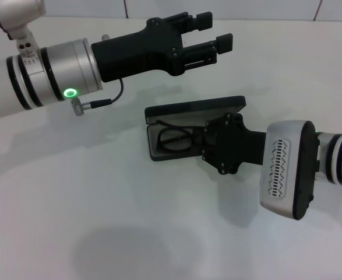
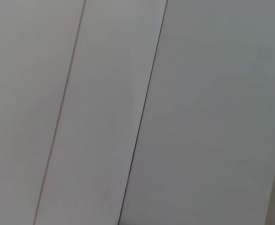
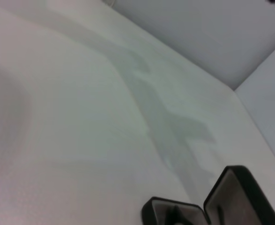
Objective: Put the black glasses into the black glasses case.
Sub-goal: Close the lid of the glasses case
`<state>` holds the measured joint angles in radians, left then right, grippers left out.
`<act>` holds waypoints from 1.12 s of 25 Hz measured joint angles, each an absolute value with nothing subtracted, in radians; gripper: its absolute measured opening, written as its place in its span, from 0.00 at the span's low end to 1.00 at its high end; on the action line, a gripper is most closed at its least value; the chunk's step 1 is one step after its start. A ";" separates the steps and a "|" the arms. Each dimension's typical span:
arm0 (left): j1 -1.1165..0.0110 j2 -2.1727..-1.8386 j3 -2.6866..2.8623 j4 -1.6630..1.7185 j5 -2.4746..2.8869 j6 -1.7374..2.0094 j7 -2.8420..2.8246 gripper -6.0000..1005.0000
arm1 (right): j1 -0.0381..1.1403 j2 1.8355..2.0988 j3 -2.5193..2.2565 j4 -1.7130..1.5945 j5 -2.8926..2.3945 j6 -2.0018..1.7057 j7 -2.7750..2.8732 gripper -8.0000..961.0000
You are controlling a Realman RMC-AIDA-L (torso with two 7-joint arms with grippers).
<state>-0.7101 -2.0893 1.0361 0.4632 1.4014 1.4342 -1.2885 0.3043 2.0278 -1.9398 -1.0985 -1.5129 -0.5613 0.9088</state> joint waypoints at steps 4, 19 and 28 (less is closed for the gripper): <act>-0.698 -2.089 1.043 0.463 1.402 1.434 -1.289 0.71 | 0.273 2.022 -1.914 -1.131 -1.512 -0.622 0.939 0.28; -0.725 -2.089 1.174 0.471 1.461 1.013 -1.340 0.71 | 0.310 1.958 -0.933 -0.736 -1.585 -1.746 1.061 0.39; -0.743 -2.093 1.324 0.472 1.546 0.872 -1.363 0.71 | 0.282 1.959 -0.884 -0.703 -1.602 -1.740 1.039 0.58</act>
<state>-0.7426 -2.0931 1.3236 0.4716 1.5459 0.8717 -1.3629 0.2821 1.9588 -0.8844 -0.7034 -1.6020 -1.7402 1.0385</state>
